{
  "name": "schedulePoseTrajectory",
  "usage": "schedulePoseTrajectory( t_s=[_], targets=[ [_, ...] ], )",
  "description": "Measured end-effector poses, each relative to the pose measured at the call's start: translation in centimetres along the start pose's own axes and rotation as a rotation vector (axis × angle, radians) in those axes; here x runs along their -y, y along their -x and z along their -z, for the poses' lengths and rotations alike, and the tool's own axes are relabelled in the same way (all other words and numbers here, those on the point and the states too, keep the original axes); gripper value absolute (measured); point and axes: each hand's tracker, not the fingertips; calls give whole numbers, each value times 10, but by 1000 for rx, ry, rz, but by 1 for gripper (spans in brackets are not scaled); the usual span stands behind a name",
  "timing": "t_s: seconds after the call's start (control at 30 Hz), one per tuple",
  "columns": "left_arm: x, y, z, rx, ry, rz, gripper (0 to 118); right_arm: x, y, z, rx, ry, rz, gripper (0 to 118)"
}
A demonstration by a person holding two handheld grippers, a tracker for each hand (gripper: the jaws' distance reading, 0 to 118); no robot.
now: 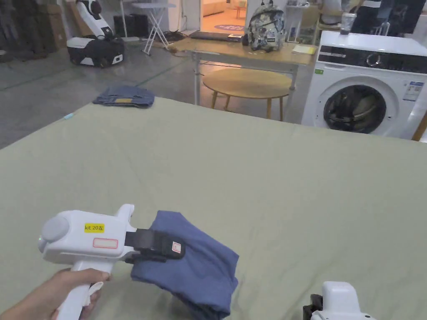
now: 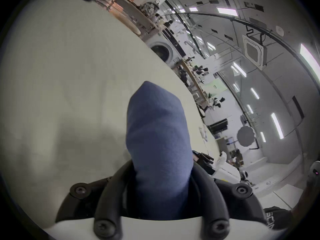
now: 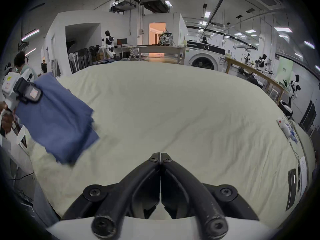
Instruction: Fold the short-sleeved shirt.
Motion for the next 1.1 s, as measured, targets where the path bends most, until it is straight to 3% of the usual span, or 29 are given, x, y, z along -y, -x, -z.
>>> schedulePoseTrajectory(
  t_s=[0.43, 0.73, 0.87, 1.1],
  targets=[
    [-63, 80, -160, -259, -20, -108, 24, -3, 28, 20, -45, 28, -35, 0],
    [-63, 121, -169, -440, 2, -203, 25, -6, 38, 20, -53, 49, -37, 0],
    [-59, 122, -165, -580, 5, -142, 43, -4, 38, 24, -54, 47, -41, 0],
    [-60, 103, -171, -736, -8, -44, 48, -5, 32, 16, -51, 42, -40, 0]
  ],
)
